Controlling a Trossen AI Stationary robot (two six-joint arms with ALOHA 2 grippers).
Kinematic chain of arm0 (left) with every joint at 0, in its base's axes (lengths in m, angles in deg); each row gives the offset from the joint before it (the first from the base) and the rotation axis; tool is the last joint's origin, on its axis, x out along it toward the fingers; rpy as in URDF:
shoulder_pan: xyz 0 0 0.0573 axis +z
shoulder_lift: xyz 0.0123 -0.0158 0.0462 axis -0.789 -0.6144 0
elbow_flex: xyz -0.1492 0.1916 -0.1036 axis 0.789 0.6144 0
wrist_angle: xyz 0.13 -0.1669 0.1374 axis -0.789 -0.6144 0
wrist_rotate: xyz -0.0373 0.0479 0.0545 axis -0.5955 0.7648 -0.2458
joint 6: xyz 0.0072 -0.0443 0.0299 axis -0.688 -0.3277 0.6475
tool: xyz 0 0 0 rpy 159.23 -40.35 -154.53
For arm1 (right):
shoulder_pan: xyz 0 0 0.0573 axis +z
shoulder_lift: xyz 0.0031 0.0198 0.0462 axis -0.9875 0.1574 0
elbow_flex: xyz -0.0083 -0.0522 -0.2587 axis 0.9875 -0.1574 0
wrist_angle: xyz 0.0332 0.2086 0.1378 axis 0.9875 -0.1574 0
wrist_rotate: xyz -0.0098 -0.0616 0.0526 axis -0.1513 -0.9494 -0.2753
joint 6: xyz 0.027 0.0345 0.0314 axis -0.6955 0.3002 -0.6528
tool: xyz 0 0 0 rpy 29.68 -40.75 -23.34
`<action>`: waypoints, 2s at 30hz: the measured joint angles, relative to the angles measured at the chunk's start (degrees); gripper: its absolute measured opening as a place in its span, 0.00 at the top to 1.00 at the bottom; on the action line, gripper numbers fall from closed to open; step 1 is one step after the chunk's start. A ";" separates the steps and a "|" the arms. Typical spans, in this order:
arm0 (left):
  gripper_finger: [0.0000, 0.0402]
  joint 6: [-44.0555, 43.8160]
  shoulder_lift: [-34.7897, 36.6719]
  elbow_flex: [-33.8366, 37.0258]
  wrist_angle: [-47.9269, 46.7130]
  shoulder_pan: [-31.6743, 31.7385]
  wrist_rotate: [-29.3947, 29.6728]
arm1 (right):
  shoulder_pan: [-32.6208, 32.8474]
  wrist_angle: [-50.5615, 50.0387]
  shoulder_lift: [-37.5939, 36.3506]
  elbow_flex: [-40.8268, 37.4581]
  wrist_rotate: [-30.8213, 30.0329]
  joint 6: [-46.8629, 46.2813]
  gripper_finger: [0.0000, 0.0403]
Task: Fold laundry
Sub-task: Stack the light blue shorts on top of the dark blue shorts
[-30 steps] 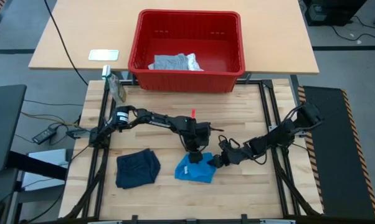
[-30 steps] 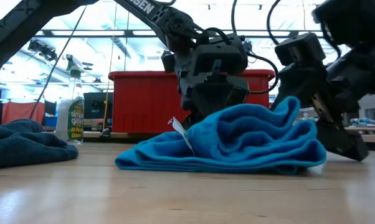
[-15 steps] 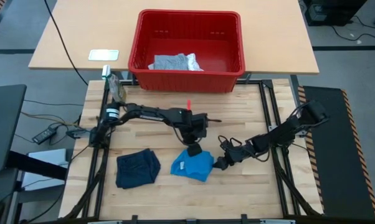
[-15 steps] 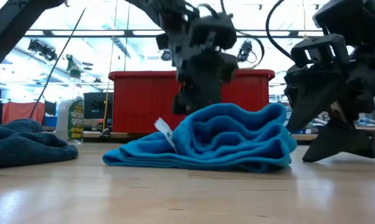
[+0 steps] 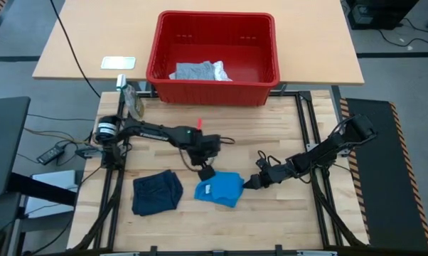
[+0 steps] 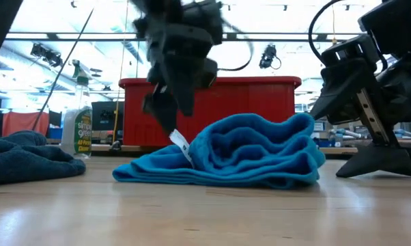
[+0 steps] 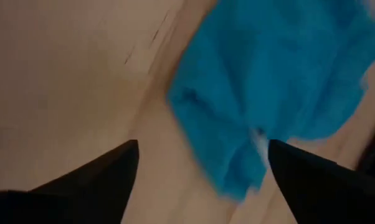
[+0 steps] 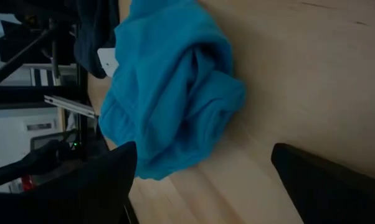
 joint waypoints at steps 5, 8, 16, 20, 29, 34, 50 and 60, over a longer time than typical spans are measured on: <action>0.05 -15.80 3.32 14.55 26.50 1.07 -3.04 | -0.06 -0.60 0.20 0.99 -2.83 0.61 0.05; 0.05 -22.12 3.12 18.93 34.80 0.41 -3.12 | -0.82 -0.66 1.08 1.96 -3.77 1.41 0.05; 0.05 -26.84 1.44 21.86 42.41 -4.70 -0.80 | -1.55 0.22 7.66 8.08 -2.09 3.13 0.05; 0.11 -25.05 1.27 21.79 44.14 -6.11 1.36 | -1.80 0.43 11.58 11.96 -1.59 3.25 0.07; 0.64 -19.16 1.09 21.70 45.08 -8.66 2.98 | -2.10 0.46 18.41 19.25 5.36 5.28 0.49; 0.95 -19.92 1.22 21.68 45.44 -8.70 1.88 | -2.51 0.09 19.39 21.79 6.89 9.40 0.86; 0.97 -30.09 23.86 16.14 12.40 -12.48 9.43 | -9.43 0.43 15.47 31.15 14.83 16.15 0.90; 0.96 -40.85 28.58 16.29 -8.62 -22.20 12.02 | -14.45 -11.23 28.52 55.77 27.18 24.11 0.90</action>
